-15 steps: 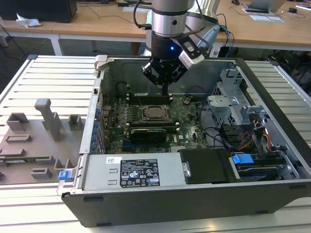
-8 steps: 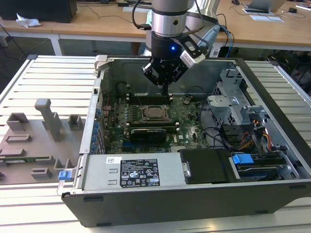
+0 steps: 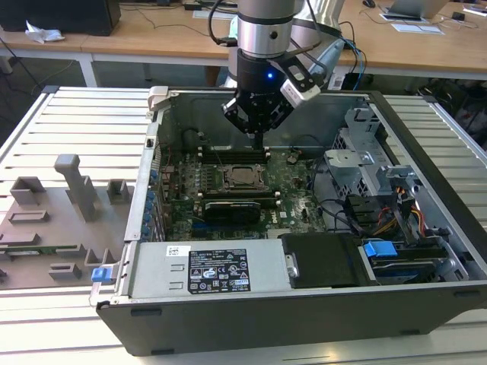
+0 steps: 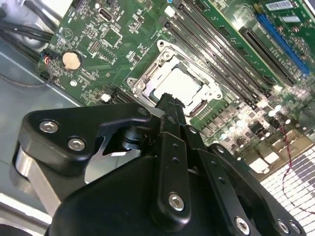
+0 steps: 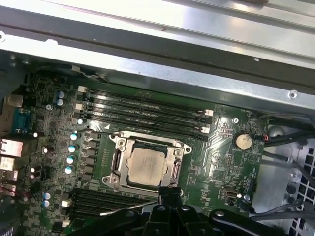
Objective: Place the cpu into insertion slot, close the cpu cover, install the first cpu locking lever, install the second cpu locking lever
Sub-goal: 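Install the first cpu locking lever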
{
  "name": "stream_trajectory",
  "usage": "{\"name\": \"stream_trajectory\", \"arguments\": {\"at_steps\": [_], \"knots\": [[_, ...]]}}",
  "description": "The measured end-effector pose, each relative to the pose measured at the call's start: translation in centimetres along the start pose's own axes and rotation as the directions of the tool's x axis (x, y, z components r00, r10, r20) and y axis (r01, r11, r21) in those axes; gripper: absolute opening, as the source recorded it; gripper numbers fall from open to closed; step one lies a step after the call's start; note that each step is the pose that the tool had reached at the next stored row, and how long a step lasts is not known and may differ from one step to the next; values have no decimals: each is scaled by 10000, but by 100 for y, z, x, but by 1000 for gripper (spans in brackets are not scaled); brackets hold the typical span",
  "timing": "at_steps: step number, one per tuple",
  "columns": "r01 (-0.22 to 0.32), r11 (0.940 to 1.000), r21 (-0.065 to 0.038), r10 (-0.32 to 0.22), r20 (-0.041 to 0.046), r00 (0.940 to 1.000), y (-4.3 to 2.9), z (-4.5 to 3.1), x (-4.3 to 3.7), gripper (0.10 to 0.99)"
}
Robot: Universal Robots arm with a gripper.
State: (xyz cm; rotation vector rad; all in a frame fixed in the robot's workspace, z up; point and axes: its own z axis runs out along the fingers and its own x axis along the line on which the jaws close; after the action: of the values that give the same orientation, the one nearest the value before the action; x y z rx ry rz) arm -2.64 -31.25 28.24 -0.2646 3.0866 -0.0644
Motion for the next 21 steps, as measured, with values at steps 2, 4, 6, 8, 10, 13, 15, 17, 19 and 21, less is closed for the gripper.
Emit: {"name": "stream_trajectory", "arguments": {"at_steps": [2,4,6,8,10,13,15,17,19,21], "knots": [[-95,9999,-42,94,-285,9995,0,8,-2,106],[-116,9999,-65,113,-438,9990,0,11,-3,106],[-116,9999,-65,113,-438,9990,0,11,-3,106],[-115,9999,-67,112,-438,9990,2,12,6,106],[-115,9999,-67,112,-437,9990,6,11,28,106],[-116,9999,-67,112,-438,9990,12,9,68,106],[-116,9999,-67,113,-437,9990,17,7,95,106],[-116,9999,-67,113,-438,9990,22,6,123,106],[-116,9999,-66,113,-438,9990,26,5,146,106],[-116,9999,-66,113,-438,9990,29,4,165,106]]}}
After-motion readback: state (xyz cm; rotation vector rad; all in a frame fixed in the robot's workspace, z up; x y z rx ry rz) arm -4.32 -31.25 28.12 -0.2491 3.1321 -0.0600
